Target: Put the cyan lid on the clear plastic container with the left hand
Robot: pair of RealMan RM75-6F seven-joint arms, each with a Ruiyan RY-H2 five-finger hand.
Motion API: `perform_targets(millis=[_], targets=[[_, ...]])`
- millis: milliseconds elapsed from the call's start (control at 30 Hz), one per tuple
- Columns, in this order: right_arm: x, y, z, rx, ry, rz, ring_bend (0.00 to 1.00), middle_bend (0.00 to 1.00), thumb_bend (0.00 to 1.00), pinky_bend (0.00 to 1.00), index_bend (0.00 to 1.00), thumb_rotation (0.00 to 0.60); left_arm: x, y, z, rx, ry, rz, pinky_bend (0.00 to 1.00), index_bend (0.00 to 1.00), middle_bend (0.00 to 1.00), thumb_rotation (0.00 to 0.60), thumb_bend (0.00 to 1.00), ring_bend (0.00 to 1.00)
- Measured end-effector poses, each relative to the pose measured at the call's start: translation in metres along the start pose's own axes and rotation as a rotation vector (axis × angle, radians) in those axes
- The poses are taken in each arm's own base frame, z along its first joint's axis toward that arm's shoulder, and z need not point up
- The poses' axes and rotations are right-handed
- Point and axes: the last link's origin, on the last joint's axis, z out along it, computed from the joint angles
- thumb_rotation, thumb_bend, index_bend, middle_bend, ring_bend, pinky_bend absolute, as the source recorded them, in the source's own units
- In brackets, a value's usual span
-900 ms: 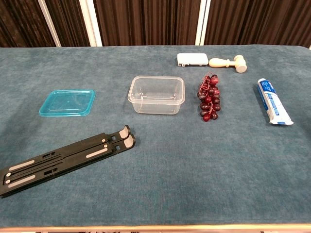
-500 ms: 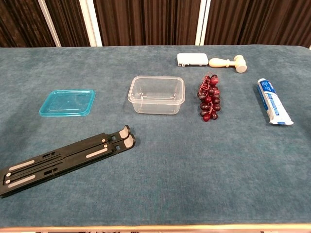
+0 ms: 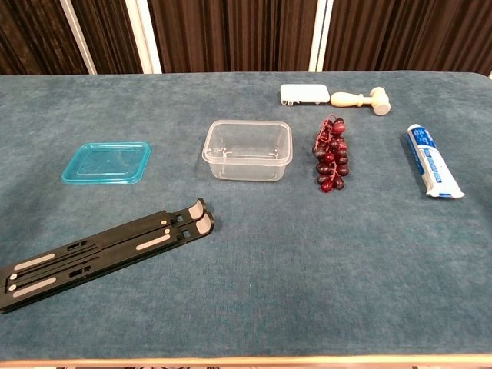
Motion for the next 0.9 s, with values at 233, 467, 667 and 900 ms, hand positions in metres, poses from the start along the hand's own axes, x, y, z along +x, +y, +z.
perform_targets(millis=[233,467,667,900], targets=[[-0.002,0.0,-0.001,-0.021,-0.022,0.022,0.03,0.04,0.29,0.0,0.06,0.6,-0.011,0.009,0.026,-0.017,-0.04,0.01,0.0,0.05,0.0,0.6,0.12,0.0],[-0.002,0.001,-0.001,-0.04,-0.028,0.025,0.03,0.04,0.29,0.0,0.06,0.6,-0.024,0.043,0.085,-0.091,-0.132,0.079,0.0,0.02,0.0,0.6,0.11,0.0],[-0.002,0.002,-0.001,-0.061,-0.03,0.037,0.03,0.04,0.29,0.0,0.06,0.6,-0.035,0.076,0.131,-0.14,-0.257,0.1,0.0,0.01,0.0,0.6,0.11,0.0],[-0.001,0.002,0.0,-0.06,-0.034,0.041,0.03,0.04,0.29,0.0,0.06,0.6,-0.057,0.113,0.169,-0.185,-0.36,0.186,0.0,0.01,0.0,0.6,0.09,0.0]])
